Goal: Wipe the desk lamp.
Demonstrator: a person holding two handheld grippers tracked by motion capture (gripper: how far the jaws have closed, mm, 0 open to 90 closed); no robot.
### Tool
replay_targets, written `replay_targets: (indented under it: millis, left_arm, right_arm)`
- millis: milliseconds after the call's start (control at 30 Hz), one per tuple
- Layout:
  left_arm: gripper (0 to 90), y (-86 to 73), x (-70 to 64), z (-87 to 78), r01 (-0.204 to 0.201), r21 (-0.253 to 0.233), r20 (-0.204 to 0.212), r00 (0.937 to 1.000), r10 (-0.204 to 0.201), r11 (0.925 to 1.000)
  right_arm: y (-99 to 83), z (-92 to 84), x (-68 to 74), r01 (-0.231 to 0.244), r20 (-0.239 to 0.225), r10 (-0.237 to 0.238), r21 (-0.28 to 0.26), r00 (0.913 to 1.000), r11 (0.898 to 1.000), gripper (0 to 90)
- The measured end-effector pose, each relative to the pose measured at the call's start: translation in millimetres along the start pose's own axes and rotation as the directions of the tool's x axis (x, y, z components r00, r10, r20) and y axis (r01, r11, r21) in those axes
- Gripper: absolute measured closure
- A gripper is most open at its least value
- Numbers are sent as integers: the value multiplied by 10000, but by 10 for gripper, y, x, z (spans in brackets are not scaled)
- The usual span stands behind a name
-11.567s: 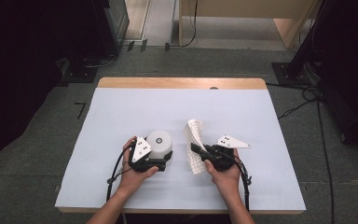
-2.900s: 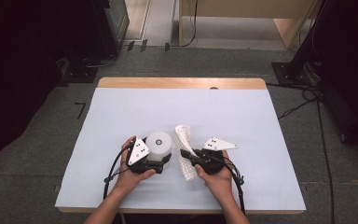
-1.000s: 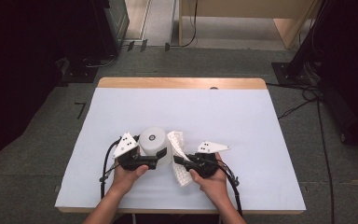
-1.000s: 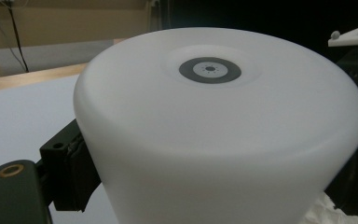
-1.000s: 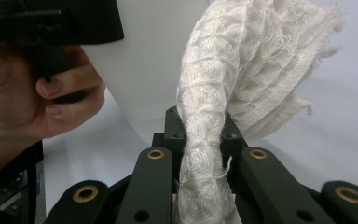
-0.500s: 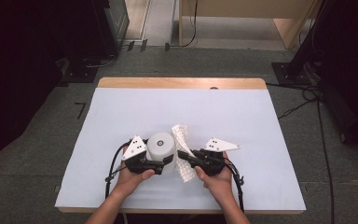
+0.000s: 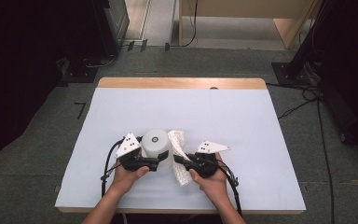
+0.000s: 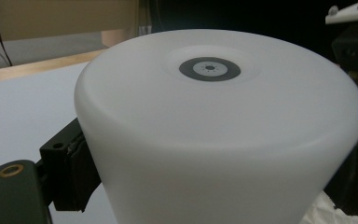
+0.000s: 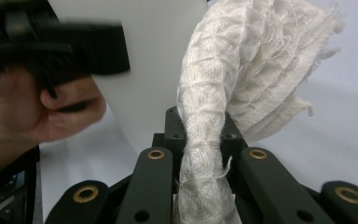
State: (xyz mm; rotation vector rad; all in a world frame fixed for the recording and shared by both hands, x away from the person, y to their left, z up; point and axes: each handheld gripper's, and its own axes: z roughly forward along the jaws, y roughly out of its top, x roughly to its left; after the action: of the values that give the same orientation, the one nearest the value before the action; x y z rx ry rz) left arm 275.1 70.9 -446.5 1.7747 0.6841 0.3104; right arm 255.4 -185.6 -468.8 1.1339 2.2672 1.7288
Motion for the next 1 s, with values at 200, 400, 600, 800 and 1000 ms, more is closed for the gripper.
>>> replay_targets:
  millis: [200, 400, 600, 800, 1000]
  left_arm:
    - [92, -59, -77, 97, -270, 467, 185, 9995, 262, 9985]
    - [92, 0, -75, 44, -340, 190, 109, 9994, 338, 9992]
    - [92, 41, 13, -49, -88, -203, 10, 10000, 88, 9998]
    - [92, -16, -39, 32, -369, 165, 137, 9992, 367, 9992]
    - [92, -77, -115, 138, -662, 604, 234, 9976, 649, 9960]
  right_arm:
    - [151, -173, 50, 216, -46, -220, -756, 9997, 9969, 800]
    - [87, -122, -2, 83, -13, -83, -425, 10000, 9991, 799]
    - [-37, 49, -31, 13, 126, -18, 382, 9999, 9993, 799]
    - [61, -52, 9, 86, 178, -84, -82, 9998, 9999, 799]
    - [171, -205, 31, 238, 171, -226, -726, 9996, 9971, 799]
